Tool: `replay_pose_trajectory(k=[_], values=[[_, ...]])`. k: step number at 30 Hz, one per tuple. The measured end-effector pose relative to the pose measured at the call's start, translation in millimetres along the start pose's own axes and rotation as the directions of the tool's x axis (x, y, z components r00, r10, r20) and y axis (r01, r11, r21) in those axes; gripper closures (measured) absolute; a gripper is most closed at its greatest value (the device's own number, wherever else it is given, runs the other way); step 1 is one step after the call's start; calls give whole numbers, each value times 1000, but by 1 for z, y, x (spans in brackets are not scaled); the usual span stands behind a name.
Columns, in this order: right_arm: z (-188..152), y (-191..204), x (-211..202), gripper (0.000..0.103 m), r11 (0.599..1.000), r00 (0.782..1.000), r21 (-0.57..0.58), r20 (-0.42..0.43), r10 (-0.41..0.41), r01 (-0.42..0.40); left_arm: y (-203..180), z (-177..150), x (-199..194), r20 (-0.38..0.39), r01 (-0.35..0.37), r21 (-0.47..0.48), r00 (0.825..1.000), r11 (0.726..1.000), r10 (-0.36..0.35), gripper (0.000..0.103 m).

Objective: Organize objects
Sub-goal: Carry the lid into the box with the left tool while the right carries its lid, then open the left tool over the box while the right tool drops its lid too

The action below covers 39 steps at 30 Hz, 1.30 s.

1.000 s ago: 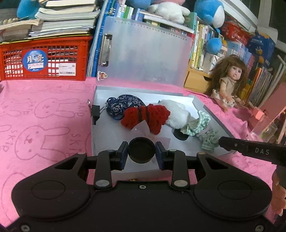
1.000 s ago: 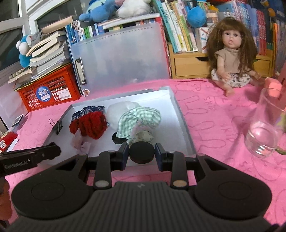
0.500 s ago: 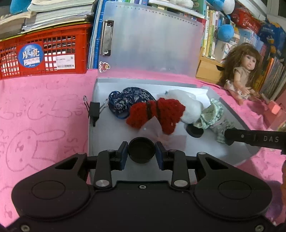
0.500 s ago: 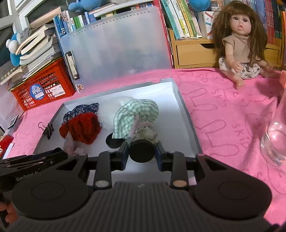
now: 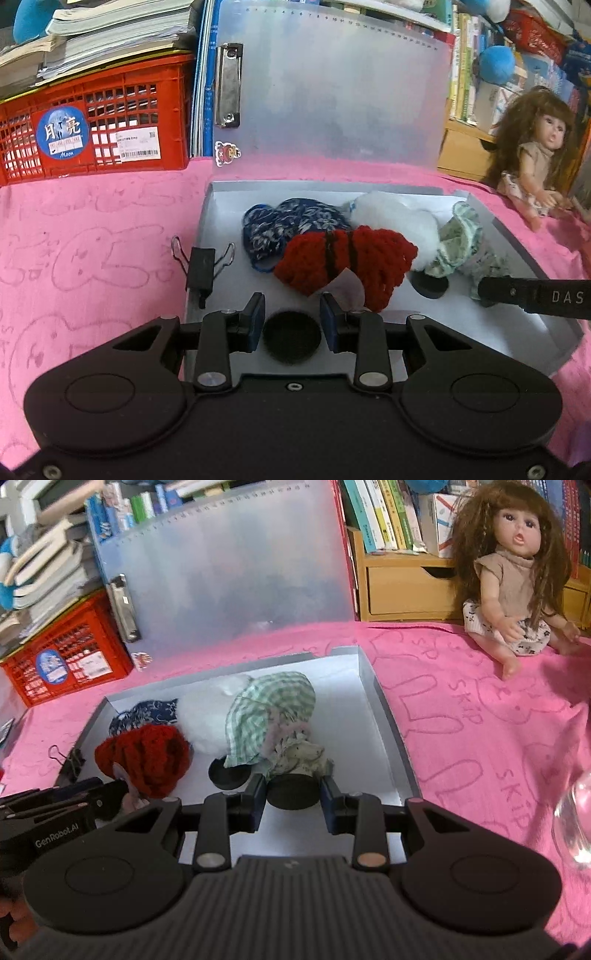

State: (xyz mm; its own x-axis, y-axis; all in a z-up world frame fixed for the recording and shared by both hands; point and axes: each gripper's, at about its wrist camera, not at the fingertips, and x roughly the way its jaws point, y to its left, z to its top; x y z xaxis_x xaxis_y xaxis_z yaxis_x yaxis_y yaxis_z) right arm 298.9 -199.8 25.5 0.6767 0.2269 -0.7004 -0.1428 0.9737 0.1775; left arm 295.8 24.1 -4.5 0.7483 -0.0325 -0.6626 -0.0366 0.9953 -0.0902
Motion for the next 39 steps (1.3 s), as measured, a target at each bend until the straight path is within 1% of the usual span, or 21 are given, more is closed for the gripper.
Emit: replay_pose_trajectory(k=[3,6,8,10,12,14,16,18,23,27,32,39], values=[[4,0,5,66,1000,1000,15,-9,-13,13,-2,5,6,-3,-14,0,1000,1000,14,72],[3,1,7,66,1000,1000,8,-13,-17,17,-3,5,7,-2,-12,7,1000,1000,12,72],[1,0,7,63,1000,1000,11,-10,-16,16,-2,4,5,-1,-9,10,1000,1000,9,72],[1,0,6,63,1000,1000,16,-7,-16,16,-2,3,4,-1,-4,6,1000,1000,4,70],[1,-1,5,62,1000,1000,23,-5,-13,13,-2,2,1,3,0,4,1000,1000,0,64],[1,-2,2,47,1000,1000,30,-1,-4,4,-3,2,-3,11,-3,12,1000,1000,3,60],[0,-3,0,47,999,1000,33,4,7,-7,-5,1,-7,24,-5,27,1000,1000,5,56],[-1,-4,-3,44,999,1000,36,5,12,-13,-7,1,-11,35,-10,36,999,999,8,46],[-6,-4,-13,37,999,999,34,22,27,-28,-9,1,-25,54,4,40,999,999,-7,30],[-10,-5,-26,32,999,998,33,56,38,-40,-12,0,-39,76,17,58,997,998,-22,23],[-17,-3,-46,25,998,994,18,100,52,-54,-15,-6,-59,97,35,83,994,996,-43,19],[-31,-1,-73,19,998,986,-25,154,64,-60,-12,-20,-87,110,84,96,989,992,-95,18]])
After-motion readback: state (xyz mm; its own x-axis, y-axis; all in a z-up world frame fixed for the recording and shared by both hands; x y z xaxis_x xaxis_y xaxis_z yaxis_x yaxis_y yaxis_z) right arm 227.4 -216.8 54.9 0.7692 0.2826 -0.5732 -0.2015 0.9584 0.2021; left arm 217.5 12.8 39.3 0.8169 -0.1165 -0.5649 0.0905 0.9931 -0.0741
